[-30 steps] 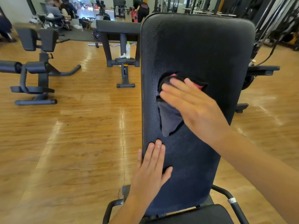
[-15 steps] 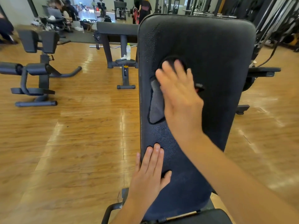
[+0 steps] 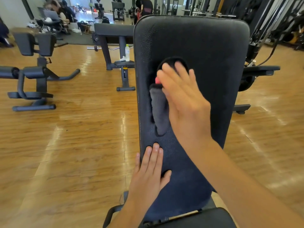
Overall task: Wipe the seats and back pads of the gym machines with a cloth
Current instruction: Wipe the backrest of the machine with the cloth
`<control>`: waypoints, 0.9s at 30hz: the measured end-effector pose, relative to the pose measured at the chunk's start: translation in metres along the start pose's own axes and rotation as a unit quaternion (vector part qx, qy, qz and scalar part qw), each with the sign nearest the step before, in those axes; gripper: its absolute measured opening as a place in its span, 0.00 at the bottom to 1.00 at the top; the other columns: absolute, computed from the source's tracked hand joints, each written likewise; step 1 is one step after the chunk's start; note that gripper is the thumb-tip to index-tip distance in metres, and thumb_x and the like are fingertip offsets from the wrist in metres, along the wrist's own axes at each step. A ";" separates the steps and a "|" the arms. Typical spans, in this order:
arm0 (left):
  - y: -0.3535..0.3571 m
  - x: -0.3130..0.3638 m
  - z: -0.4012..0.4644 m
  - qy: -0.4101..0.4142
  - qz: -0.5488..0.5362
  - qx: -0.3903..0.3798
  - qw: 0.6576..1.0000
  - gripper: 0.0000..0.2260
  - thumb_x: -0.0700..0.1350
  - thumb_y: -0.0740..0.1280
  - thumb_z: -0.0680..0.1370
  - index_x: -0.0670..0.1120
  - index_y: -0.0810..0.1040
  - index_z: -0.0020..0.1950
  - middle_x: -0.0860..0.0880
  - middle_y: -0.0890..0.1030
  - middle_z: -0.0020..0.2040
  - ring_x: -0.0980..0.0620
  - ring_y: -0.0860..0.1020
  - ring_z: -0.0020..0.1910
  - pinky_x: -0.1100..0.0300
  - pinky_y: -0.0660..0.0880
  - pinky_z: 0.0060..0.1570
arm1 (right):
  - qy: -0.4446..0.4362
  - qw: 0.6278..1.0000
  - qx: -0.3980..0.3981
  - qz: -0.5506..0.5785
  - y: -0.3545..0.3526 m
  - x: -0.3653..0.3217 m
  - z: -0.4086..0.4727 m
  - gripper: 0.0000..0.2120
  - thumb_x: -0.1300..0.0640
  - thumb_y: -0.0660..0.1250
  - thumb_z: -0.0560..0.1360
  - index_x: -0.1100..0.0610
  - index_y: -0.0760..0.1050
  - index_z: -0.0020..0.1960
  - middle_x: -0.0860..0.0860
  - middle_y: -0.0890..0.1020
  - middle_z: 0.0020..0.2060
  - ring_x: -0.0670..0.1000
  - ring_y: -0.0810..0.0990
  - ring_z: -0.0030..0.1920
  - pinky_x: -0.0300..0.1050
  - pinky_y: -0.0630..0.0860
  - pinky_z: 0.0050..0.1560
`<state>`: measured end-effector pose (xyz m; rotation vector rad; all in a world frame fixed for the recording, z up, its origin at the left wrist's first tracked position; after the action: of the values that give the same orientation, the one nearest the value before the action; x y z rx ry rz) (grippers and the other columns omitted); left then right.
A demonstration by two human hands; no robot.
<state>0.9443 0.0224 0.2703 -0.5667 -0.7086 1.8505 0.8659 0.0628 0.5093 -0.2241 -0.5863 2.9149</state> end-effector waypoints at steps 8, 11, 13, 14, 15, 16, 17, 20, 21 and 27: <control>0.000 0.000 0.000 0.005 0.000 -0.009 1.000 0.39 0.61 0.56 0.83 0.39 0.47 0.84 0.42 0.45 0.84 0.44 0.46 0.83 0.43 0.53 0.78 | 0.021 0.997 -0.071 -0.004 0.025 0.004 -0.031 0.17 0.67 0.61 0.79 0.62 0.75 0.68 0.56 0.76 0.68 0.58 0.68 0.73 0.57 0.63 0.74; 0.001 -0.001 -0.001 0.004 -0.001 -0.011 1.000 0.39 0.61 0.57 0.83 0.38 0.47 0.84 0.42 0.45 0.84 0.44 0.46 0.83 0.42 0.53 0.78 | 0.012 0.996 -0.083 -0.014 0.023 0.003 -0.038 0.18 0.68 0.61 0.79 0.62 0.75 0.68 0.55 0.76 0.67 0.56 0.68 0.72 0.54 0.63 0.74; 0.000 0.000 0.000 0.005 -0.004 -0.014 1.000 0.39 0.61 0.57 0.83 0.38 0.47 0.84 0.41 0.45 0.84 0.44 0.46 0.83 0.42 0.52 0.79 | 0.019 0.995 -0.099 -0.017 0.022 0.004 -0.038 0.19 0.70 0.63 0.78 0.61 0.75 0.67 0.54 0.76 0.67 0.56 0.69 0.72 0.53 0.64 0.74; -0.002 0.000 0.001 0.002 -0.008 -0.015 1.000 0.39 0.60 0.57 0.83 0.38 0.47 0.84 0.42 0.45 0.84 0.44 0.46 0.83 0.42 0.51 0.79 | 0.027 0.993 -0.113 -0.016 0.021 0.003 -0.038 0.19 0.70 0.64 0.77 0.61 0.75 0.67 0.54 0.77 0.67 0.55 0.69 0.72 0.53 0.65 0.74; -0.004 0.000 0.001 -0.003 -0.018 -0.022 1.000 0.38 0.59 0.58 0.83 0.38 0.47 0.84 0.42 0.45 0.84 0.44 0.45 0.83 0.43 0.51 0.79 | 0.037 0.991 -0.130 -0.013 0.017 0.002 -0.039 0.20 0.70 0.65 0.76 0.60 0.75 0.67 0.54 0.77 0.67 0.55 0.70 0.72 0.52 0.66 0.73; -0.007 0.000 0.001 -0.011 -0.033 -0.030 0.999 0.38 0.58 0.58 0.83 0.38 0.47 0.83 0.43 0.44 0.84 0.44 0.45 0.83 0.43 0.49 0.80 | 0.046 0.988 -0.147 -0.009 0.014 -0.001 -0.039 0.20 0.70 0.66 0.76 0.60 0.76 0.67 0.54 0.77 0.66 0.55 0.71 0.71 0.52 0.68 0.72; -0.013 0.000 0.002 -0.019 -0.054 -0.042 0.998 0.37 0.56 0.58 0.82 0.39 0.48 0.83 0.44 0.42 0.84 0.45 0.44 0.83 0.44 0.48 0.80 | 0.054 0.985 -0.162 -0.004 0.007 -0.003 -0.039 0.20 0.70 0.66 0.76 0.60 0.76 0.66 0.54 0.78 0.65 0.55 0.71 0.71 0.52 0.70 0.70; -0.033 0.006 0.001 -0.031 -0.107 -0.110 0.988 0.35 0.49 0.61 0.80 0.39 0.52 0.83 0.45 0.41 0.84 0.46 0.42 0.83 0.43 0.49 0.80 | 0.089 0.980 -0.178 0.004 -0.025 0.000 -0.050 0.20 0.72 0.67 0.75 0.62 0.77 0.65 0.55 0.79 0.64 0.58 0.73 0.69 0.56 0.74 0.66; -0.041 0.008 0.000 -0.034 -0.120 -0.132 0.983 0.35 0.48 0.62 0.79 0.38 0.53 0.83 0.44 0.43 0.85 0.46 0.43 0.83 0.42 0.50 0.79 | 0.097 0.978 -0.183 0.004 -0.039 0.003 -0.056 0.21 0.73 0.66 0.74 0.62 0.77 0.65 0.56 0.79 0.64 0.58 0.72 0.69 0.57 0.73 0.67; -0.083 0.052 0.003 0.018 -0.266 -0.184 0.946 0.33 0.47 0.60 0.77 0.43 0.56 0.82 0.43 0.53 0.84 0.48 0.45 0.83 0.37 0.54 0.76 | 0.240 0.947 -0.213 0.030 -0.149 0.013 -0.112 0.26 0.74 0.61 0.76 0.56 0.73 0.70 0.47 0.74 0.68 0.48 0.67 0.73 0.54 0.62 0.75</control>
<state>0.9774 0.0952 0.3271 -0.5737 -1.0762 1.2094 0.8924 0.2421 0.4641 -0.9823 -1.1119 2.5915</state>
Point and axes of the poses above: each hand's wrist, its own z-axis towards the middle knuckle, its own y-axis out of the palm, x = y × z, the point moved 5 cm from there along z, towards the middle knuckle
